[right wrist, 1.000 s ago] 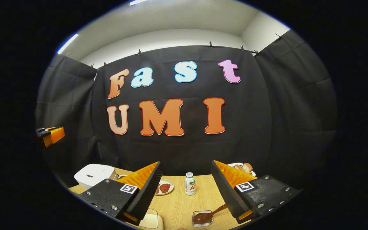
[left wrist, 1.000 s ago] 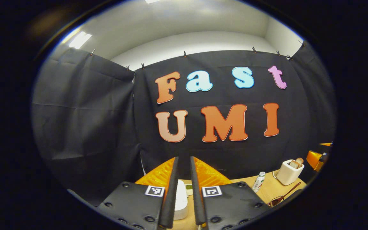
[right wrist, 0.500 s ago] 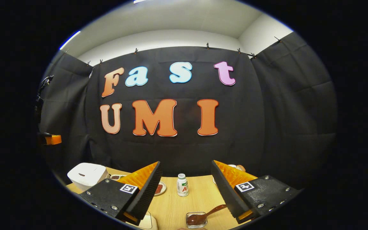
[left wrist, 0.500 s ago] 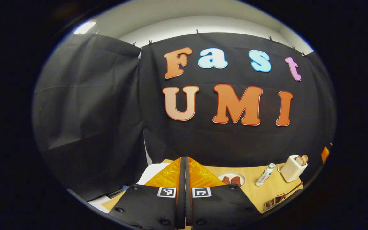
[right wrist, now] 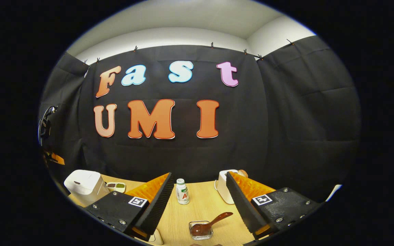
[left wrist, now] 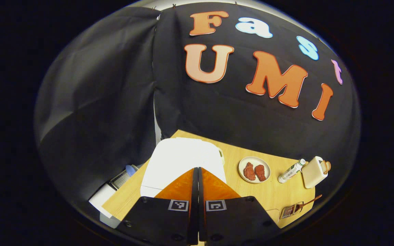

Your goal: Close the left gripper, press the button to open the rice cooker; take a wooden spoon from the chopstick holder with the right hand, scoop a spoonful of rice and pour it into the rice cooker, then put the wooden spoon back into the chopstick holder.

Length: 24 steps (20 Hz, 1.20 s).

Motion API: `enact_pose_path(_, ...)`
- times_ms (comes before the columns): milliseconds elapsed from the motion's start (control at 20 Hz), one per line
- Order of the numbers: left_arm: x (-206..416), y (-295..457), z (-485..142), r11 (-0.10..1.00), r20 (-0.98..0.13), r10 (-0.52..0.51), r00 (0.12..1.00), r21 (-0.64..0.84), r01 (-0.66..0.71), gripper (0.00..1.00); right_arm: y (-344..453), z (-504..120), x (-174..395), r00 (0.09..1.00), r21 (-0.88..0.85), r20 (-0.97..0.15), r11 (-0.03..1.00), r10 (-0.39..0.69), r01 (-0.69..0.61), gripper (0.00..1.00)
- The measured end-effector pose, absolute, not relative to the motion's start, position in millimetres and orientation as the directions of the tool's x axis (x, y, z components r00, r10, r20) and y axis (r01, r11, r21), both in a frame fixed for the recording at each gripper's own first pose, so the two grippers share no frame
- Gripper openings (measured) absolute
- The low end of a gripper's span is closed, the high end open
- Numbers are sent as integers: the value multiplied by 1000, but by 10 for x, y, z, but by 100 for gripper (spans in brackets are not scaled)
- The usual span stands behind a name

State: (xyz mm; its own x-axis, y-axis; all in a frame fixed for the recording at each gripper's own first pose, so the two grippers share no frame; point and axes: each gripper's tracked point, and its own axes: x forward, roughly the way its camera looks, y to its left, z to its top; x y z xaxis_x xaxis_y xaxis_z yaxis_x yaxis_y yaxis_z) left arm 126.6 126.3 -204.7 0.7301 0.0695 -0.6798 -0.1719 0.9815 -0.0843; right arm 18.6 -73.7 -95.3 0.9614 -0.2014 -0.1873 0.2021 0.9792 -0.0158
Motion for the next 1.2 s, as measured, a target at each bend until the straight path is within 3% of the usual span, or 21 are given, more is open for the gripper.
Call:
enact_pose_path(500,1307,1493,-3027,966,-872,-45,488,-163,-203,5,-861,-1099,-40,932,-56,-232,960,-280,274,96)
enact_pose_path(650,1330,1532,-3182,960,-886,-57,460,-175,-217,5,-858,-1133,-83,926,-67,-248,959,-285,277,96)
enact_pose_path(1050,1337,1502,-3242,970,-875,-43,482,-152,-190,5,-708,-1352,-53,919,-32,-307,968,-248,251,96)
enact_pose_path(1200,1382,1537,-3049,975,-825,-5,565,-129,-180,5,-697,-1452,-46,918,-36,-322,972,-232,233,96)
